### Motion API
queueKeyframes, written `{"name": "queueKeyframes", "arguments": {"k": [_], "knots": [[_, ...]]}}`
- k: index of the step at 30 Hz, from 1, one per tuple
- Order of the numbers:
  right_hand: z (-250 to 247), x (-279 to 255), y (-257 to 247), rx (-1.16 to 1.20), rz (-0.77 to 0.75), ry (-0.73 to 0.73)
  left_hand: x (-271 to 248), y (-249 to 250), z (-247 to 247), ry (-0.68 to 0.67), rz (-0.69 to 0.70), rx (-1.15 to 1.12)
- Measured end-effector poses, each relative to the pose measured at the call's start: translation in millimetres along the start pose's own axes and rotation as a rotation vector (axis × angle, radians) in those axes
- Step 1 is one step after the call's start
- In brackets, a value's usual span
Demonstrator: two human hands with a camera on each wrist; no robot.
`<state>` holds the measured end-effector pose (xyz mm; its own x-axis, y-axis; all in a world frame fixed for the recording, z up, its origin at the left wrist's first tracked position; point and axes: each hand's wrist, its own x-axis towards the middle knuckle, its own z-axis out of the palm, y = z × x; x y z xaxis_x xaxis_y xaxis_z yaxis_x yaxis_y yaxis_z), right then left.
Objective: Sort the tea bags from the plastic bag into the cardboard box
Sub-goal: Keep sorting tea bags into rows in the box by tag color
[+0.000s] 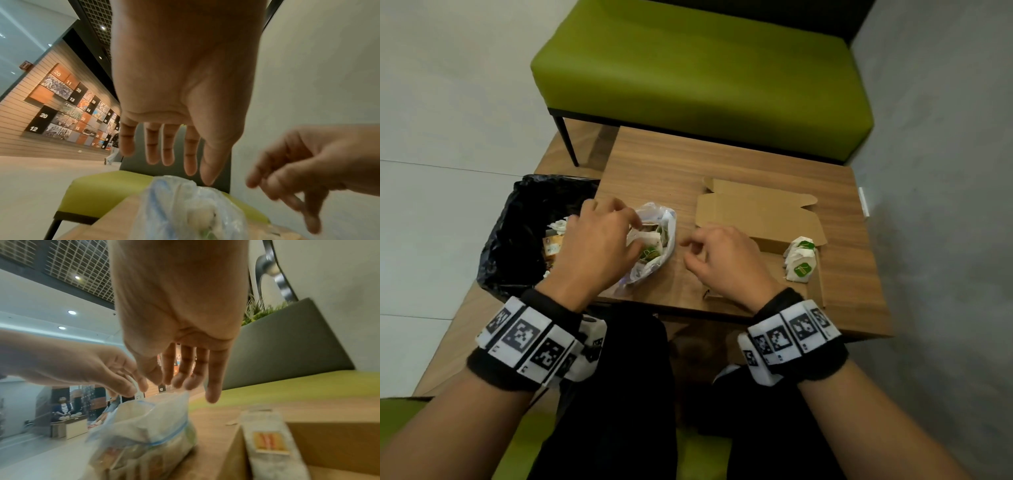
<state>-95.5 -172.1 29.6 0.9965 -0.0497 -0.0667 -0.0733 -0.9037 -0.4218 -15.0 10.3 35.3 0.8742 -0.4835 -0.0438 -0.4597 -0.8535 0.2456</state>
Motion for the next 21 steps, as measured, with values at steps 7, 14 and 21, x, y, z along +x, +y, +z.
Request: {"name": "queueKeyframes", "arguments": {"k": [7,14,21], "knots": [[30,36,-28,-0.03,0.089,0.124,-4,-11,26,-0.028,-0.074,-0.033],[44,45,-31,-0.117,0.137,0.048,-5,-15,30,-0.022,-0.097,-0.052],[8,36,-20,0.196,0.113,0.183,-9,-15,23,-0.044,-0.101,-0.077]]}}
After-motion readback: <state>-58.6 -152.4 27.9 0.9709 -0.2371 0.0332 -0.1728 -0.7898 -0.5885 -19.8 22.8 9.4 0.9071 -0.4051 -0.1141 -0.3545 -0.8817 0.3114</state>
